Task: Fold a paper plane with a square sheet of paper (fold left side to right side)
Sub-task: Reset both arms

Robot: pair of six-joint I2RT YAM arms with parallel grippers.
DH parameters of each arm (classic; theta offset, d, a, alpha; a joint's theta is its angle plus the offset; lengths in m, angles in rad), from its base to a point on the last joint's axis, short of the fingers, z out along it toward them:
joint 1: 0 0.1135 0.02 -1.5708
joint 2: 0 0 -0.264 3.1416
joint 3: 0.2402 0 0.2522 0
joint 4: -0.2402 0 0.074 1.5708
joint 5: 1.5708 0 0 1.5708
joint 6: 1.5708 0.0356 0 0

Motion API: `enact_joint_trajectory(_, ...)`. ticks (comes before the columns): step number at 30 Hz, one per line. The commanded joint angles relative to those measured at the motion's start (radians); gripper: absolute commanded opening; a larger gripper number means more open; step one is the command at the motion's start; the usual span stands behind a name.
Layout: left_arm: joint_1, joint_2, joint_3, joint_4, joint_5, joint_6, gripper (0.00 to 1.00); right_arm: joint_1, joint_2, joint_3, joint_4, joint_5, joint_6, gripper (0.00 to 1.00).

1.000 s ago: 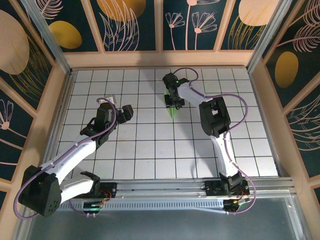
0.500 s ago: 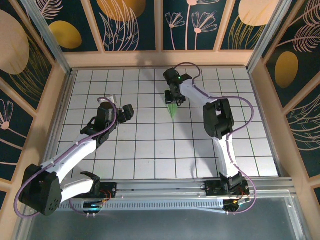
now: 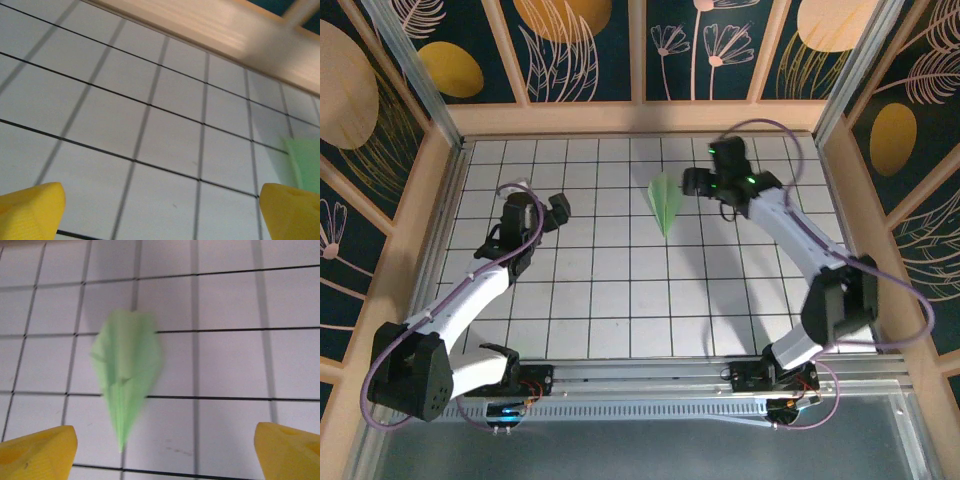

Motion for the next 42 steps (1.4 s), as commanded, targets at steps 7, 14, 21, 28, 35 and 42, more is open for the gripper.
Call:
enact_joint_trajectory(7, 0.106, 0.033, -0.160, 0.334, -0.254, 0.129, 0.99, -0.242, -0.322, -0.536, 0.541, 0.150, 0.064, 0.99)
enact_joint_trajectory(14, 0.110, 0.110, -0.220, 0.541, -0.313, 0.260, 0.99, -0.297, -0.337, -0.830, 0.920, 0.277, -0.064, 0.99)
enact_joint_trajectory(21, 0.114, 0.140, -0.275, 0.705, -0.255, 0.455, 0.99, -0.303, -0.194, -0.978, 1.313, 0.237, -0.172, 0.99)
enact_joint_trajectory(28, 0.158, 0.181, -0.388, 0.920, -0.162, 0.497, 0.99, -0.314, -0.042, -1.056, 1.711, 0.167, -0.270, 0.99)
enact_joint_trajectory(35, 0.175, 0.253, -0.434, 1.096, -0.052, 0.536, 0.99, -0.352, 0.049, -1.128, 1.911, 0.037, -0.261, 0.99)
enact_joint_trajectory(42, 0.245, 0.339, -0.517, 1.325, -0.030, 0.452, 0.99, -0.405, 0.056, -1.075, 1.812, -0.040, -0.223, 0.99)
